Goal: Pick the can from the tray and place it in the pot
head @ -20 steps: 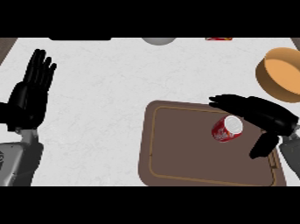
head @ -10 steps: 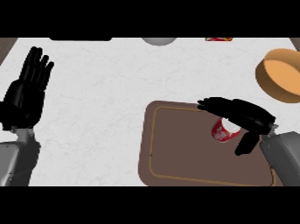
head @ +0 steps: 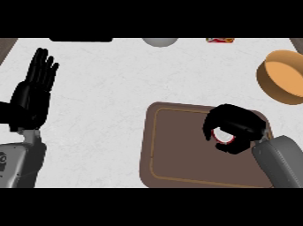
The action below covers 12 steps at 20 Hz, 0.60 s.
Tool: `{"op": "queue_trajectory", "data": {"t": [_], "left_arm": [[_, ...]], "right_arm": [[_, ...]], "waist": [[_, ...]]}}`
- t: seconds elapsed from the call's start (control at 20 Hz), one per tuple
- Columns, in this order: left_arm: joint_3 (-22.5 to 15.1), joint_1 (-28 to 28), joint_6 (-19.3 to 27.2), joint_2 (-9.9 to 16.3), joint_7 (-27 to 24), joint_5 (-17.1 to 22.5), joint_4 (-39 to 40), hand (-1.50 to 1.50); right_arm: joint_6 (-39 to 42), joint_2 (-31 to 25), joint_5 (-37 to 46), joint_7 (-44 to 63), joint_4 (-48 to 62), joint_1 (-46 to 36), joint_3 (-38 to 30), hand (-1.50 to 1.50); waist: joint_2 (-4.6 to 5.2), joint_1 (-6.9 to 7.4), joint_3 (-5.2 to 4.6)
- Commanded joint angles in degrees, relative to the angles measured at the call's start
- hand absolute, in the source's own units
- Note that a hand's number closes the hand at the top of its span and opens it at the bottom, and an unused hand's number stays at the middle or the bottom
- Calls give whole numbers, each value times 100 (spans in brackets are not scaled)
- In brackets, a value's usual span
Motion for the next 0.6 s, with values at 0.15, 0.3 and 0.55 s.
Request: {"op": "queue_trajectory", "data": {"t": [0.15, 0.3, 0.55], "left_arm": [[228, 174, -229, 63, -353, 45, 188, 0], [-34, 307, 34, -73, 62, -187, -310, 0], [110, 84, -119, 28, 94, 3, -47, 0]], "right_arm": [[130, 250, 179, 286, -620, 382, 13, 150], [-270, -104, 201, 105, -798, 450, -431, 150], [-399, 1890, 1211, 3227, -959, 69, 185, 150]], "waist": [[60, -30, 59], [57, -11, 62], [39, 45, 52]]}}
